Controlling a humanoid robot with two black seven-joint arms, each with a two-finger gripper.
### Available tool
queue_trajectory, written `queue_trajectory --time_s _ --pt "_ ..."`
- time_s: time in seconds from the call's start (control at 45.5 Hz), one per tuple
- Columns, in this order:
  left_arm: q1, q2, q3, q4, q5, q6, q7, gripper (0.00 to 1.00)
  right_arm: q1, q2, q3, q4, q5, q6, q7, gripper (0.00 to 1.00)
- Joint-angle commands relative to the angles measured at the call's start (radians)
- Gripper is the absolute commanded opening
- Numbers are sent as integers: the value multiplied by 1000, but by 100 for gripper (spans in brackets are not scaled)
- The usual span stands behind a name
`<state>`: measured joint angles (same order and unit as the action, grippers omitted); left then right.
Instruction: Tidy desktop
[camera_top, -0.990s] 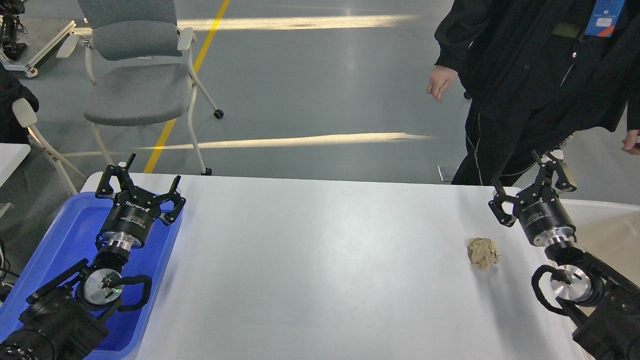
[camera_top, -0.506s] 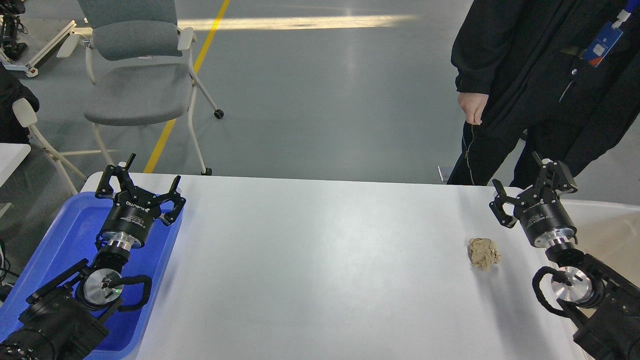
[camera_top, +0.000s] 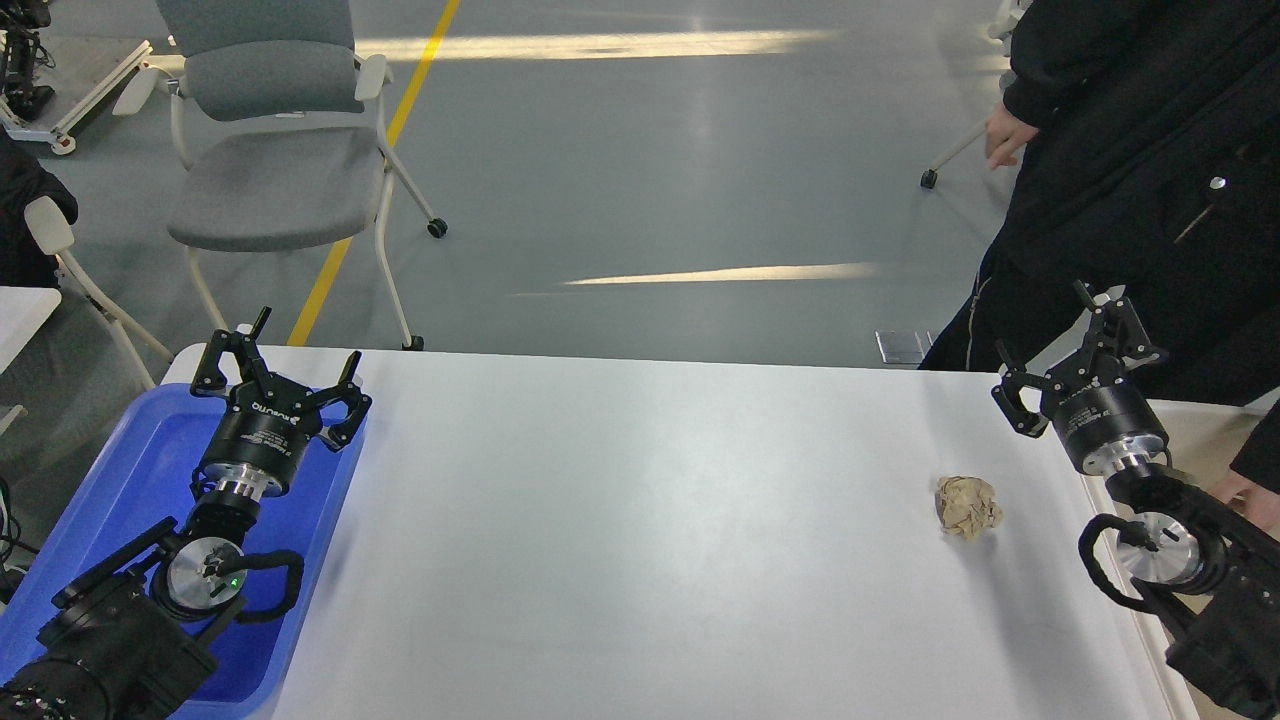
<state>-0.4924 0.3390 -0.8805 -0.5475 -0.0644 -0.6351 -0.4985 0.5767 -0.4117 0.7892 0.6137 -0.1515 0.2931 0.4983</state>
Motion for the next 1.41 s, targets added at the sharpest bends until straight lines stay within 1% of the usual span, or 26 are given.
queue_trajectory --time_s 0.0,0.154,0.286,0.33,0.374,0.462,0.506,0.55,0.638,0.77,0.88,0.968,1.012,1.232,1.386 --pt "0 0 0 0 0 0 0 100 57 -107 -183 80 -10 -26 -7 100" --pt "0 0 0 0 0 0 0 100 135 -197 -356 190 -36 -55 -27 100" --pt "0 0 0 0 0 0 0 100 227 -226 -478 210 -45 -88 -33 100" --pt "0 0 0 0 0 0 0 100 262 -239 -519 227 -66 -88 -44 100" --pt "0 0 0 0 0 0 0 100 290 -254 -556 250 -85 -88 -75 100" --pt "0 0 0 0 0 0 0 100 321 -269 -576 294 -97 -84 -153 100" --pt "0 0 0 0 0 0 0 100 328 -274 -585 314 -103 -84 -170 100" --pt "0 0 0 0 0 0 0 100 336 -282 -588 330 -123 -84 -172 100" --pt "0 0 0 0 0 0 0 100 347 -286 -588 350 -233 -84 -194 100" --pt "0 0 0 0 0 0 0 100 345 -289 -590 376 -376 -83 -260 100" --pt "0 0 0 0 0 0 0 100 359 -335 -588 437 -604 -81 -317 100" --pt "3 0 2 0 2 -6 0 100 382 -363 -596 468 -840 -81 -319 100" --pt "0 0 2 0 2 -2 0 100 385 -365 -610 468 -907 -87 -317 100" --pt "0 0 2 1 0 0 0 100 391 -360 -697 479 -967 -95 -317 100" --pt "0 0 2 0 2 0 0 100 403 -325 -742 449 -1016 -95 -317 100"
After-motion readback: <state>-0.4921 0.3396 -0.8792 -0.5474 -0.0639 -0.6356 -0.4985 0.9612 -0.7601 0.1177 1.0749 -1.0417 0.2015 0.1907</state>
